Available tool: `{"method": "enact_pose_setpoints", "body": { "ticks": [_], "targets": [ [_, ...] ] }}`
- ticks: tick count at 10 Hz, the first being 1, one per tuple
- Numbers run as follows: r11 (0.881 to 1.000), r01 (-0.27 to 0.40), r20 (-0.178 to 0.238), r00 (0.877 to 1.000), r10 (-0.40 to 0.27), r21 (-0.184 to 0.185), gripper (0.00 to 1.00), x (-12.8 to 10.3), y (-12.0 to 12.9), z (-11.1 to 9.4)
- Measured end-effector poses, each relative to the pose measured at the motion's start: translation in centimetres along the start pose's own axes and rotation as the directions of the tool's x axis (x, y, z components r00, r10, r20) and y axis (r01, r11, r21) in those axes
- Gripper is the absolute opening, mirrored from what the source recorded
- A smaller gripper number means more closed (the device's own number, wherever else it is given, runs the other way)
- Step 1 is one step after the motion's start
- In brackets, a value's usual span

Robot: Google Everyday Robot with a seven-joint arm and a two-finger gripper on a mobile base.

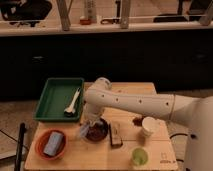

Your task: Wipe purple bowl with towel

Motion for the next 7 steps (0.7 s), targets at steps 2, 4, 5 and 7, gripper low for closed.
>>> {"method": "enact_pose_setpoints", "body": {
  "ticks": [2, 4, 5, 7],
  "targets": [
    [1.000, 0.019, 0.020, 1.000, -0.019, -0.020, 0.00, -1.3, 1.5, 0.5],
    [0.999, 0.006, 0.028, 1.000, -0.005, -0.042, 0.00, -1.3, 3.9, 0.5],
    [0.999, -0.009, 0.028, 1.000, 0.010, -0.045, 0.00, -1.0, 4.9, 0.4],
    [0.996, -0.078, 0.002, 0.997, 0.078, -0.050, 0.00, 0.8, 7.6, -0.3]
  ]
}}
